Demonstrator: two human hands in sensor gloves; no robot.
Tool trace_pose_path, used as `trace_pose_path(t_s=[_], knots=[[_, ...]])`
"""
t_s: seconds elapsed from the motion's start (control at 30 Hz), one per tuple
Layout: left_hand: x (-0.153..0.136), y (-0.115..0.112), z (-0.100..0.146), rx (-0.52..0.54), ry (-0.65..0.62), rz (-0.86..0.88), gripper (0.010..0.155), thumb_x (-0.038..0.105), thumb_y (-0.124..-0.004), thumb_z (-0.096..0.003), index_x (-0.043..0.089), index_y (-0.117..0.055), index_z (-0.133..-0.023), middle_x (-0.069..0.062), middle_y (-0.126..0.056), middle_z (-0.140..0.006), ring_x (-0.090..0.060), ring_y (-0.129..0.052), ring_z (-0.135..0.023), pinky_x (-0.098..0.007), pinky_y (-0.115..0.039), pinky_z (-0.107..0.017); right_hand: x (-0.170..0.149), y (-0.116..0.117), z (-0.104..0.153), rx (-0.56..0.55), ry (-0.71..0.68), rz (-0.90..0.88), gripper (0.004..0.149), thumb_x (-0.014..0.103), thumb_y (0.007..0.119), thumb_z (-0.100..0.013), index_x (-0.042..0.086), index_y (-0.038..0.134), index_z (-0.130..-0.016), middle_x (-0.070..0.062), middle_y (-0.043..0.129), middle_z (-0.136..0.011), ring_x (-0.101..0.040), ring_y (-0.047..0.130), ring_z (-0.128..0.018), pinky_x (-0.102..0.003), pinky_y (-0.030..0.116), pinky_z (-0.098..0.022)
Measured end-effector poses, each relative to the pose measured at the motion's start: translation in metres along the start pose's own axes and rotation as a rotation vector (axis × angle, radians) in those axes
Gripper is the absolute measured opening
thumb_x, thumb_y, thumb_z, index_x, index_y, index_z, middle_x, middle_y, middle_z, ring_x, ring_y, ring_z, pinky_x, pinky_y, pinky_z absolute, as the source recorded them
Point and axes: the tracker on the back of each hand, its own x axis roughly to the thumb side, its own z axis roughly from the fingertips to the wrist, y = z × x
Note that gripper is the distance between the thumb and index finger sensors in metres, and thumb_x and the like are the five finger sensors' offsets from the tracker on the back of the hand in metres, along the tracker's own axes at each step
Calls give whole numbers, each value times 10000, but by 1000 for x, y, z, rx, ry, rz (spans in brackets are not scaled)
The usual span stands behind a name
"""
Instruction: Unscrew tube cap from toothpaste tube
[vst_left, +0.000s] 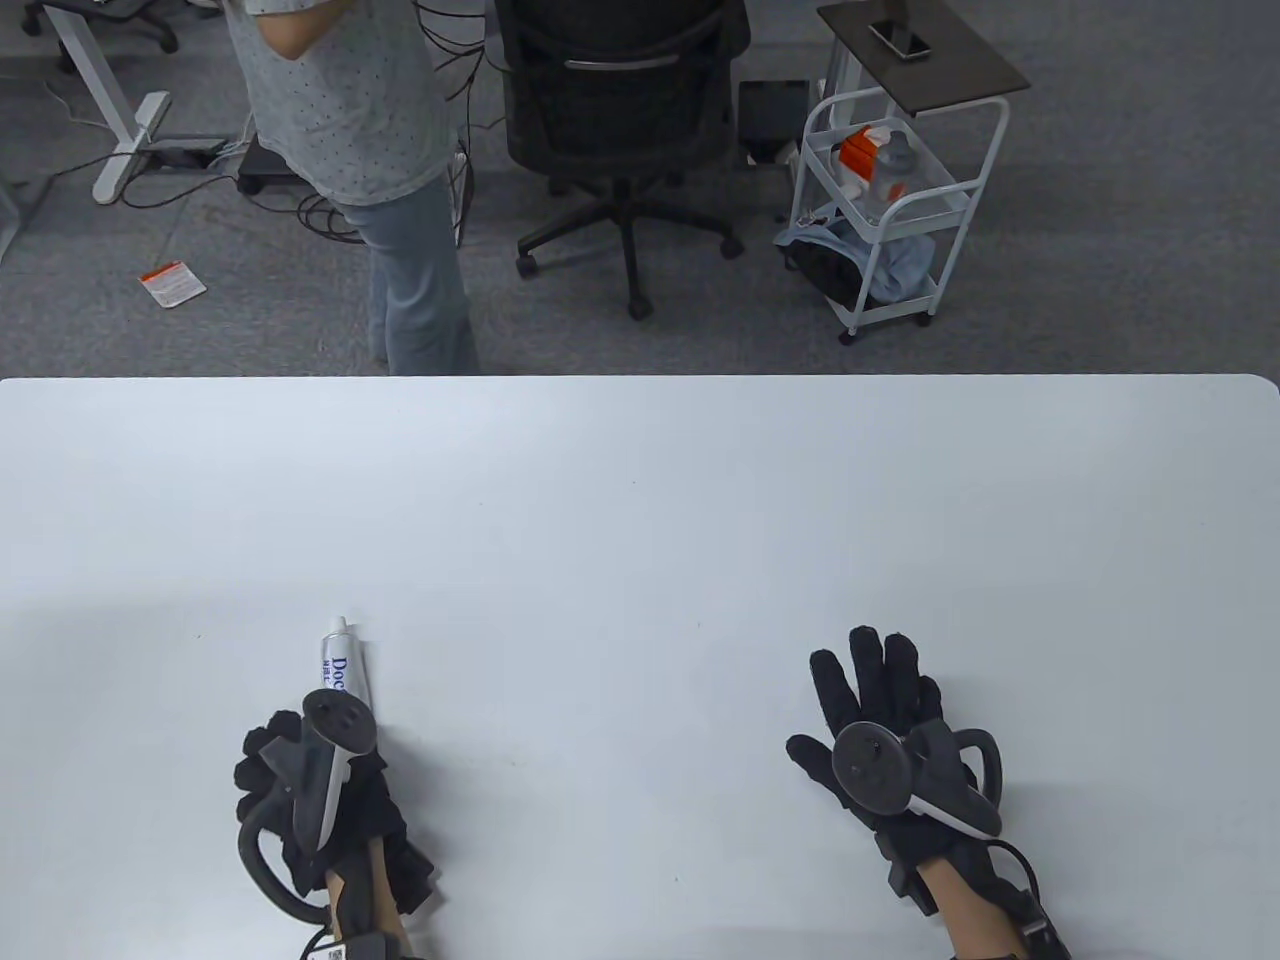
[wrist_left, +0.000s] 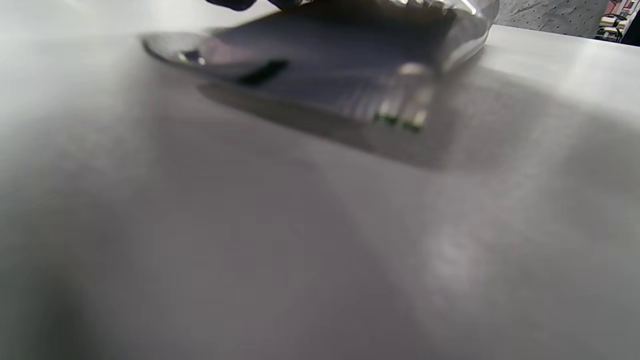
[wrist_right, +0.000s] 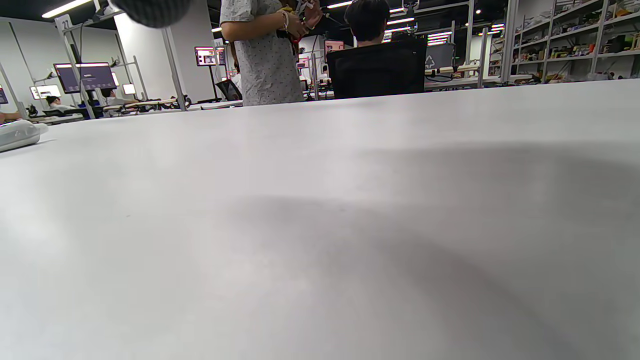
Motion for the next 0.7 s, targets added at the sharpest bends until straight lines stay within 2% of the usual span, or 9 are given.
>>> trace_pose_path(t_s=[0.07, 0.17, 0.2, 0.33, 0.43, 0.5, 0.6, 0.63, 0.7], knots=[[0, -1, -1, -39, -5, 3, 688, 428, -486, -666, 58, -281, -1209, -314, -246, -1252, -587, -327, -1117, -710, -388, -758, 1, 0, 0, 2, -3, 5, 798, 524, 535, -582, 144, 81, -1116, -235, -133, -1098, -535, -135, -961, -755, 173, -704], [3, -1, 0, -29, -40, 4, 618, 398, -507, -669, 127, -335, -1197, -319, -200, -1243, -589, -293, -1115, -709, -384, -764, 2, 0, 0, 1, -3, 8, 797, 522, 536, -582, 142, 85, -1117, -236, -130, -1099, -536, -132, -962, -755, 176, -704], [6, -2, 1, -14, -74, -24, 608, 390, -522, -668, 136, -340, -1190, -311, -180, -1241, -582, -281, -1117, -703, -389, -770, 2, 1, 0, 4, -5, 5, 795, 522, 536, -583, 140, 88, -1118, -236, -127, -1100, -537, -128, -963, -755, 178, -704], [16, 1, 8, 60, -84, -95, 605, 373, -617, -647, 162, -387, -1166, -312, -208, -1242, -579, -324, -1119, -682, -460, -789, 3, 1, 0, 11, -5, 7, 793, 521, 537, -583, 143, 91, -1119, -235, -128, -1100, -536, -129, -963, -755, 177, -705], [28, 2, 15, 105, -91, -176, 627, 361, -676, -629, 183, -382, -1153, -301, -303, -1237, -539, -439, -1112, -621, -565, -792, 3, 1, 0, 9, -4, 9, 794, 520, 537, -583, 142, 90, -1119, -233, -128, -1100, -536, -131, -962, -755, 177, -705], [35, 1, 19, 120, -87, -212, 671, 357, -707, -616, 195, -341, -1155, -213, -459, -1197, -444, -618, -1046, -545, -674, -758, 3, 1, 0, 8, -4, 10, 794, 520, 538, -583, 141, 92, -1119, -236, -126, -1100, -538, -129, -962, -755, 177, -705], [42, 0, 22, 150, -92, -248, 680, 375, -734, -595, 180, -392, -1150, -192, -621, -1110, -351, -761, -954, -471, -764, -700, 3, 1, 0, 9, -5, 9, 794, 520, 539, -583, 139, 95, -1120, -238, -123, -1102, -541, -124, -963, -754, 180, -705], [43, 0, 23, 139, -91, -244, 680, 383, -735, -593, 180, -407, -1154, -17, -651, -1110, -352, -789, -923, -458, -779, -683, 3, 1, 0, 10, -5, 10, 794, 520, 538, -583, 139, 94, -1120, -239, -123, -1102, -541, -125, -963, -754, 179, -705], [46, -2, 24, 122, -82, -238, 640, 369, -729, -599, 171, -461, -1145, -22, -667, -1100, -377, -799, -889, -454, -787, -662, 4, 1, 0, 7, -6, 11, 794, 520, 539, -583, 140, 94, -1120, -238, -123, -1102, -541, -125, -963, -754, 179, -705]])
